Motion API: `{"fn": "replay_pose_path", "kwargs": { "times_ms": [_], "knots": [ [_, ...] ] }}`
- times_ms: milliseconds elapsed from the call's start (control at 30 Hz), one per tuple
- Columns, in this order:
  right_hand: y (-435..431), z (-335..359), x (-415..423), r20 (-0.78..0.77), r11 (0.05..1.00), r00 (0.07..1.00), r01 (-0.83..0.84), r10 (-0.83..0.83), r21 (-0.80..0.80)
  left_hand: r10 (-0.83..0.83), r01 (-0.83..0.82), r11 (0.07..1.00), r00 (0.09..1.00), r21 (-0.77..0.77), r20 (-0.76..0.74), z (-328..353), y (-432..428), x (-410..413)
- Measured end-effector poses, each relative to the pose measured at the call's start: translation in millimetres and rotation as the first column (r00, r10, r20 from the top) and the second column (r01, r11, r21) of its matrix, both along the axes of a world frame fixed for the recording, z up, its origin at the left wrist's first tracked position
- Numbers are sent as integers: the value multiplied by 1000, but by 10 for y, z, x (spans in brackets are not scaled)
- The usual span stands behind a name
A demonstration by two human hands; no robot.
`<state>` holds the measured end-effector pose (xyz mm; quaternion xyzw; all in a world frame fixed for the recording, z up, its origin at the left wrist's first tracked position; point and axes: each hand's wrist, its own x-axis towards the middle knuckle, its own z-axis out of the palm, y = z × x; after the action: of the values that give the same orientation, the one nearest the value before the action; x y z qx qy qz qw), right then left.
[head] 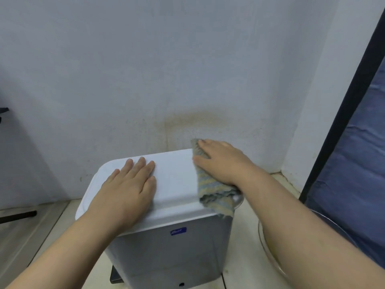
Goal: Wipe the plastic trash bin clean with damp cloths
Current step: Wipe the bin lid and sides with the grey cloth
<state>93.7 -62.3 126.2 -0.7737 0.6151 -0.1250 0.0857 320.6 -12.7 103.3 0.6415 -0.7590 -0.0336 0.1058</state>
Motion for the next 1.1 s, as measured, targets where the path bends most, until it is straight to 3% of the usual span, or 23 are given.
{"fn": "replay_pose_path", "kwargs": {
  "times_ms": [100, 233, 333, 433, 467, 533, 633, 700, 800, 933, 967, 1033, 1100],
  "knots": [
    [126, -150, -291, 232, 999, 972, 29, -22, -26, -38, 38, 999, 999, 22, -18, 34, -109, 88],
    [487, -427, -194, 521, 925, 852, 232, -45, -301, -16, 14, 1000, 997, 20, 74, 148, -272, 155],
    [793, -548, 126, 608, 819, 790, 402, -84, -409, 30, -30, 999, 1000, 23, 3, 150, -230, -65],
    [1061, -668, 366, 654, 738, 756, 455, -24, -499, 61, -57, 995, 997, 83, -43, 78, -81, -361],
    [1103, -670, 393, 657, 749, 754, 443, -15, -492, 72, -69, 994, 997, 90, -33, 52, -42, -411],
    [1009, -552, 354, 633, 866, 774, 329, -18, -377, 84, -83, 994, 996, 71, -9, 24, 4, -431],
    [470, -271, 149, 551, 998, 834, 2, 33, -62, 65, -65, 996, 998, 57, -9, 23, 29, -426],
    [137, -117, 69, 639, 968, 764, -218, 89, 125, 43, -41, 997, 999, 66, -28, 34, 31, -424],
    [-28, -191, 18, 808, 891, 582, -408, 87, 198, -14, 21, 997, 996, 80, -87, 73, -14, -303],
    [367, -525, 227, 943, 955, 316, -235, -104, 184, 8, 12, 995, 978, 94, -209, 173, -141, -12],
    [566, -632, 324, 948, 977, 313, -179, -56, 117, 19, 8, 993, 972, 116, -235, 195, -156, 39],
    [967, -765, 556, 912, 998, 407, -14, 56, -56, 8, 46, 984, 954, 172, -301, 225, -171, 80],
    [1302, -770, 752, 879, 984, 472, 112, 70, -138, -44, 100, 967, 971, 233, -236, 234, -153, 42]
  ]
}}
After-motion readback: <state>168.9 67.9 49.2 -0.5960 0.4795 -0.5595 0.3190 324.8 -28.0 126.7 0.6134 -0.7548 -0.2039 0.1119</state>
